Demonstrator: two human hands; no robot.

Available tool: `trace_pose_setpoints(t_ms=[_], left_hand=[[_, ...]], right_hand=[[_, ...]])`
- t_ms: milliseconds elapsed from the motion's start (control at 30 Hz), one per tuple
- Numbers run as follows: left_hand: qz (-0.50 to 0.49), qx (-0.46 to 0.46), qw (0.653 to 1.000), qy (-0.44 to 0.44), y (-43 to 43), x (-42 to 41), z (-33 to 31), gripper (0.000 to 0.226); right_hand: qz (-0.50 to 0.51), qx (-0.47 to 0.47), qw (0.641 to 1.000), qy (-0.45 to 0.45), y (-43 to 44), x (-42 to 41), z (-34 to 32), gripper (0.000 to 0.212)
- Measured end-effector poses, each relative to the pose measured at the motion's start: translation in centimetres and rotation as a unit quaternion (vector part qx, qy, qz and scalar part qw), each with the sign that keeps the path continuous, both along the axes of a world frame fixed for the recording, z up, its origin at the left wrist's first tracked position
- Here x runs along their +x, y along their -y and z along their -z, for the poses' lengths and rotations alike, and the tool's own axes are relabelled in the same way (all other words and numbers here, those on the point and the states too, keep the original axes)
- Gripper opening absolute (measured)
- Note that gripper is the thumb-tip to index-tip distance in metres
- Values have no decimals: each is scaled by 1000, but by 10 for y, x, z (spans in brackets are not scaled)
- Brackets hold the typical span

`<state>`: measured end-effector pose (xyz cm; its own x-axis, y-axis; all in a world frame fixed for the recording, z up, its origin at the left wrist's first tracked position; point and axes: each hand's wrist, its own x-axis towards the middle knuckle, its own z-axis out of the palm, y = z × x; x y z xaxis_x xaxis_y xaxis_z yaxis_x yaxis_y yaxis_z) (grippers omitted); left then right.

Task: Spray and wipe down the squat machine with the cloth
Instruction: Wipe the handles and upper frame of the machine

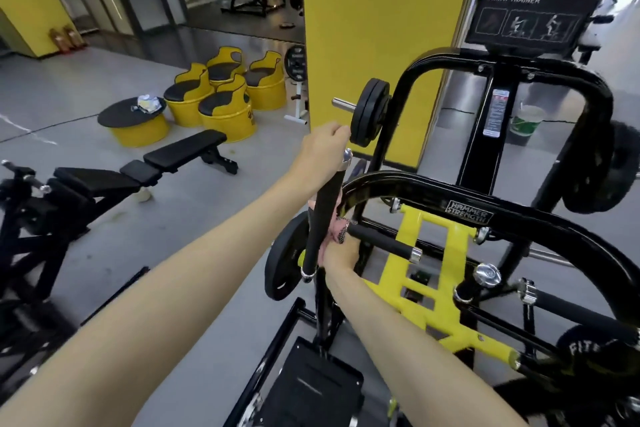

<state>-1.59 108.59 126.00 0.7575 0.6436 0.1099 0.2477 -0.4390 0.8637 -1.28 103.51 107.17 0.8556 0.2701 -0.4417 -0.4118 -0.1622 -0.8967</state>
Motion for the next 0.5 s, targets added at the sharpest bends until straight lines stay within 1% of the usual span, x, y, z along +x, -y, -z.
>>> trace_pose_setpoints(t_ms=[67,200,333,433,500], left_hand=[[-6,-9,1000,-3,-3,1,1,35],[3,-29,999,-15,-5,6,2,36],[11,-37,999,-21,-5,7,3,39],[17,-41,999,-16,-6,7,5,37],[19,-43,999,-21,-7,6,6,40]], right_hand=[[-24,-37,999,3,-6,0,21,19],[-54,-100,993,16,-15,3,51,17],[-66,-132,989,11,-18,3,73,15],[-72,-142,987,3,-20,0,88,20],[-105,-167,980,-11,-19,0,101,23]])
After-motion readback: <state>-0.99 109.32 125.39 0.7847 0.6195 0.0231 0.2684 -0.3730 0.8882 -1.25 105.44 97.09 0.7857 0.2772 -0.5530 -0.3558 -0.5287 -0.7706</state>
